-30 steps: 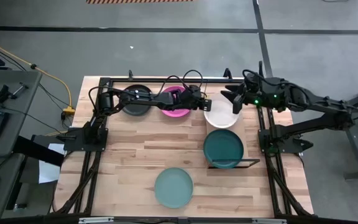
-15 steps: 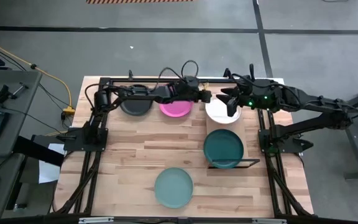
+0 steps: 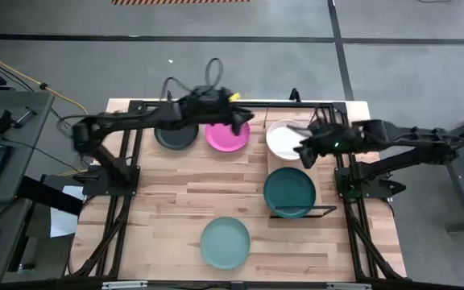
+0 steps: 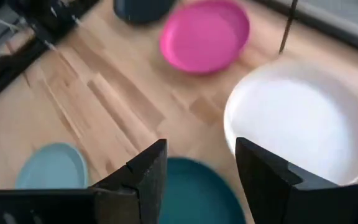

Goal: Place and stack plates onto a shelf
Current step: Stack the blue plate on top of the white plate

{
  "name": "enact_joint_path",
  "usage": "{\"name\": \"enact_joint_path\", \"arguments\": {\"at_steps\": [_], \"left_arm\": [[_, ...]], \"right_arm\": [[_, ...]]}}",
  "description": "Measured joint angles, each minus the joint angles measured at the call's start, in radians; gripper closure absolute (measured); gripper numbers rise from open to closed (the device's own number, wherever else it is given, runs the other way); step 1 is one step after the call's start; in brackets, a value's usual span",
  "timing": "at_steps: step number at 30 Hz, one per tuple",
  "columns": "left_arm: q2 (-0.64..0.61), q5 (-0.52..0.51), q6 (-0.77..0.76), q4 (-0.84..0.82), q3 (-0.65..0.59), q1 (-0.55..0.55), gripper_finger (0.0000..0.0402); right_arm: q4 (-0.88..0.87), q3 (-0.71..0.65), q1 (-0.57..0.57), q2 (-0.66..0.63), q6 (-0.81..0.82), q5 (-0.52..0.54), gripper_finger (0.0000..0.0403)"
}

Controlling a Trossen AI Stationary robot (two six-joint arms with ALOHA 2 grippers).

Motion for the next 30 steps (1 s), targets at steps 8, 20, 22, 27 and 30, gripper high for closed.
{"name": "enact_joint_path", "arguments": {"at_steps": [8, 20, 22, 27, 30], "left_arm": [[-0.44, -0.023, -0.029, 0.341, -0.479, -0.054, 0.0298], [-0.839, -0.033, -0.053, 0.329, -0.775, -0.129, 0.0298], [-0.858, -0.029, -0.053, 0.274, -0.779, -0.136, 0.0298], [-0.863, -0.029, -0.053, 0.219, -0.779, -0.141, 0.0298], [-0.856, -0.029, -0.052, 0.223, -0.779, -0.141, 0.0298]], "right_arm": [[0.447, -0.326, 0.075, 0.003, 0.109, 0.0, 0.0231], [1.152, -0.486, 0.012, 0.037, -0.058, 0.001, 0.0231], [1.195, -0.486, 0.004, 0.036, -0.104, 0.002, 0.0231], [1.229, -0.486, -0.009, 0.036, -0.152, 0.002, 0.0231], [1.232, -0.486, -0.014, 0.036, -0.145, 0.001, 0.0231]]}}
